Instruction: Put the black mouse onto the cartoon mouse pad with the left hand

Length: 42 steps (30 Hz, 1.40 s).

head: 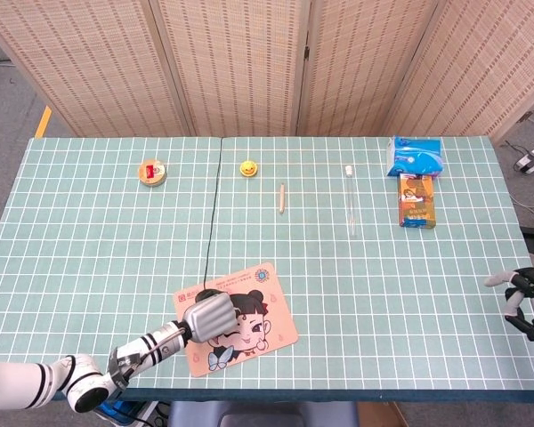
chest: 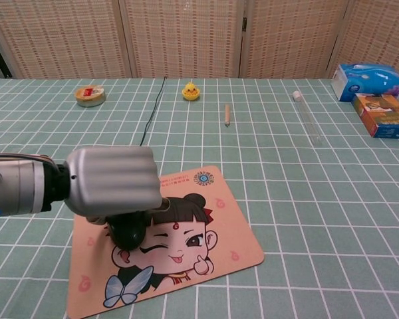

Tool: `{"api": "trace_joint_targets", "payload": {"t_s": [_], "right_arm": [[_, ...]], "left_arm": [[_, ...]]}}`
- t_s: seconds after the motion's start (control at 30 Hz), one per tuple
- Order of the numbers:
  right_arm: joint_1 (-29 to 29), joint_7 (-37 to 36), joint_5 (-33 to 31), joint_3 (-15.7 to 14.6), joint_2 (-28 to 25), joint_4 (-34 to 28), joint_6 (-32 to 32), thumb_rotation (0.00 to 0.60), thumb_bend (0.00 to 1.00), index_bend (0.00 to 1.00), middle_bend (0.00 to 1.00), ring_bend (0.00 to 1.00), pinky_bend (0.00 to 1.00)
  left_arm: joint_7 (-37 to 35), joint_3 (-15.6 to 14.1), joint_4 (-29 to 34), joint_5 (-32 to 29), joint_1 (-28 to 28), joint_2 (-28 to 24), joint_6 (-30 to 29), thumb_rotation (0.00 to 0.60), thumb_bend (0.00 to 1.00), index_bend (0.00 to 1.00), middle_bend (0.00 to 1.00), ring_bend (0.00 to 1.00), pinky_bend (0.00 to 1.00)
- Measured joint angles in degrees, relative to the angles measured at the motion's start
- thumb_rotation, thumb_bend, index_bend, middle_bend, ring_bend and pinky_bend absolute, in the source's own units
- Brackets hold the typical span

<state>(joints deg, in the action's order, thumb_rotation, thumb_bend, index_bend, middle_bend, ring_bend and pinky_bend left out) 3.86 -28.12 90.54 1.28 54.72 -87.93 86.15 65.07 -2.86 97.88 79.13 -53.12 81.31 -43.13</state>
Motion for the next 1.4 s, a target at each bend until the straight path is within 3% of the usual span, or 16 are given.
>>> {"api": "trace_joint_targets", "payload": {"t_s": [0.67, 0.87, 1.1, 1.4], "right_arm": [[-0.48, -1.55, 0.42, 0.05, -0.39, 0.43, 1.08, 0.6, 0.44, 0.42, 0.34, 0.34, 0.27], [-0.53, -1.95, 0.46, 0.05, -0.46, 0.57, 1.15, 0.6, 0.44, 0.42, 0.34, 0.34, 0.27], [-0.59, -2.03, 0.45, 0.14, -0.42, 0.67, 1.38, 0.6, 0.44, 0.42, 0.34, 0.34, 0.27], [-0.83, -2.07, 0.99, 0.17, -0.28, 0.7, 2.28, 0.6, 0.44, 0.42, 0.35, 0.34, 0.27]], "left_arm": [[6.34, 1.17, 1.98, -6.29, -3.77, 4.67, -0.96, 0.6, 0.06, 0.58, 1.0, 1.0, 1.0], [7.11, 1.05, 1.43, -7.5, -4.72, 5.66, -1.69, 0.6, 0.06, 0.51, 1.0, 1.0, 1.0], [9.06, 0.52, 2.24, -9.96, -5.71, 5.58, -2.29, 0.6, 0.05, 0.37, 1.0, 1.0, 1.0], [13.59, -0.8, 5.15, -14.37, -6.8, 4.98, -5.48, 0.6, 0.05, 0.35, 1.0, 1.0, 1.0]]}}
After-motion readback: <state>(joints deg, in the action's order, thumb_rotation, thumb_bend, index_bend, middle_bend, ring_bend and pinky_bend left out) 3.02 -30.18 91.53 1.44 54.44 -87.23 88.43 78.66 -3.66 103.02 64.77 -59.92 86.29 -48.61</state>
